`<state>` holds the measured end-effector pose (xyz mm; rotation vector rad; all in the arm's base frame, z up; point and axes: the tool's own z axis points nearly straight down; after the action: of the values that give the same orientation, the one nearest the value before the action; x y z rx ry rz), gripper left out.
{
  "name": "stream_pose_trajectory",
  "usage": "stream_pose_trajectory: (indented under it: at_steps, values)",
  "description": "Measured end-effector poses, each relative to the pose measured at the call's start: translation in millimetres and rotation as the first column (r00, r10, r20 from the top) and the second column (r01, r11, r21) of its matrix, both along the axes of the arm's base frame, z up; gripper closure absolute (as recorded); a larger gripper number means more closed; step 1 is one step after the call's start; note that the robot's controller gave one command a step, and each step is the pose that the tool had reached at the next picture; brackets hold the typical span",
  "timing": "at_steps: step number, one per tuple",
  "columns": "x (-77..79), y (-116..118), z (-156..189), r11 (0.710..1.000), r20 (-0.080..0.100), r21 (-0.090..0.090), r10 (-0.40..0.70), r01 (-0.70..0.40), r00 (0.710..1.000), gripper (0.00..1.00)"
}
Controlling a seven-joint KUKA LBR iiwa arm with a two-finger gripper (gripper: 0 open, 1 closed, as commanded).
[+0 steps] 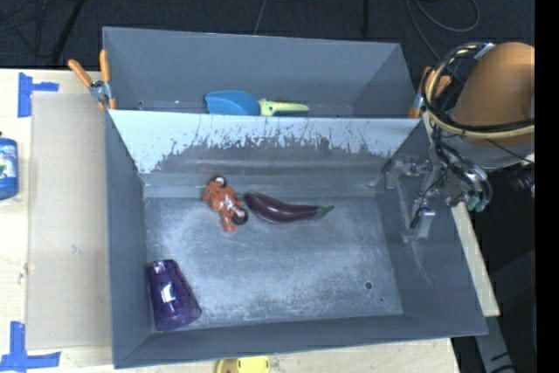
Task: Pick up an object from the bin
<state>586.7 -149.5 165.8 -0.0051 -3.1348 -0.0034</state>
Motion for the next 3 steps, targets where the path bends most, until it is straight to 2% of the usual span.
stream_pose_trajectory:
  at_steps: [1,2,3]
  values:
    - [1.6,1,5,1.000,0.007,-0.002,0.004,-0.004,1.000,0.00]
    - [15.1,56,-64,0.989,0.010,-0.002,0.145,-0.145,0.989,0.00]
    - [21.2,74,-45,0.983,0.006,-0.001,0.182,-0.182,0.983,0.00]
